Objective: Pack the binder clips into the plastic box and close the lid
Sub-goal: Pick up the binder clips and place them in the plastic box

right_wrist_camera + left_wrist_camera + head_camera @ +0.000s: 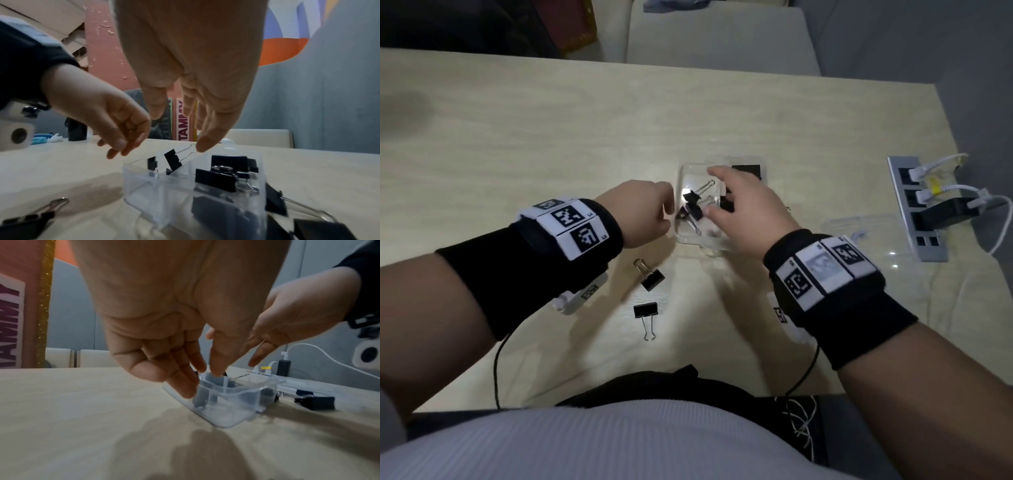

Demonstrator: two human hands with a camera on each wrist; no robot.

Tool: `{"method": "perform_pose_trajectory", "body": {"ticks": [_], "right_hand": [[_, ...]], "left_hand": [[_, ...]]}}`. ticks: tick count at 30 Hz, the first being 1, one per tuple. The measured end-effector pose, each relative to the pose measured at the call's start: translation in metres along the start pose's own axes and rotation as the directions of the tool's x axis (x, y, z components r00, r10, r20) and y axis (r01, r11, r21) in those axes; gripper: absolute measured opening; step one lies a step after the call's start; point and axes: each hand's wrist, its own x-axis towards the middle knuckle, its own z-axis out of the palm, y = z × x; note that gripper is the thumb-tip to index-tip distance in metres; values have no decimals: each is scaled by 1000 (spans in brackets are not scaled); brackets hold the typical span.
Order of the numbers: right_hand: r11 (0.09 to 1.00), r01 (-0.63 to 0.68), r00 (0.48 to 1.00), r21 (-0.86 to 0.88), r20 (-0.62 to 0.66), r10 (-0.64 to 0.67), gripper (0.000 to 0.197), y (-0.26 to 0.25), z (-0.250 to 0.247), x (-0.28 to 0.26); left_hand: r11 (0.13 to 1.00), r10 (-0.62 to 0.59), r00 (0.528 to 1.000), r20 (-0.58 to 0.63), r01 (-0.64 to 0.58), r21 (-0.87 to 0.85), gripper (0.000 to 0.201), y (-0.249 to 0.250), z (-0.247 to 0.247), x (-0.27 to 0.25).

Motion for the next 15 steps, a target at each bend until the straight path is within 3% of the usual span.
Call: {"method": "perform_pose_trajectory", "body": {"ticks": [3, 5, 7, 9, 11, 15], "right_hand": [[995, -96, 985, 2, -145, 96, 43, 19, -11, -13], [975, -221, 953, -27, -217, 210, 33, 38, -17, -25], [915, -394, 906, -87, -202, 371, 30, 58, -20, -39], [826, -533, 846, -182, -91, 525, 41, 71, -13, -51], [786, -579, 806, -219, -9, 591, 51, 77, 0, -60], [843, -502, 865, -192, -126, 486, 37, 76, 27, -59]], "left_hand": [[991, 6, 998, 61, -14, 130, 26, -4, 6, -17], [976, 38, 988, 150, -69, 208, 47, -3, 15, -31], [950, 45, 959, 281, -128, 284, 80, 1, 26, -45], [920, 53, 932, 358, -185, 345, 93, 6, 38, -55], [902, 69, 930, 361, -212, 376, 90, 9, 48, -58], [916, 79, 952, 295, -186, 355, 58, 11, 49, -51]]}}
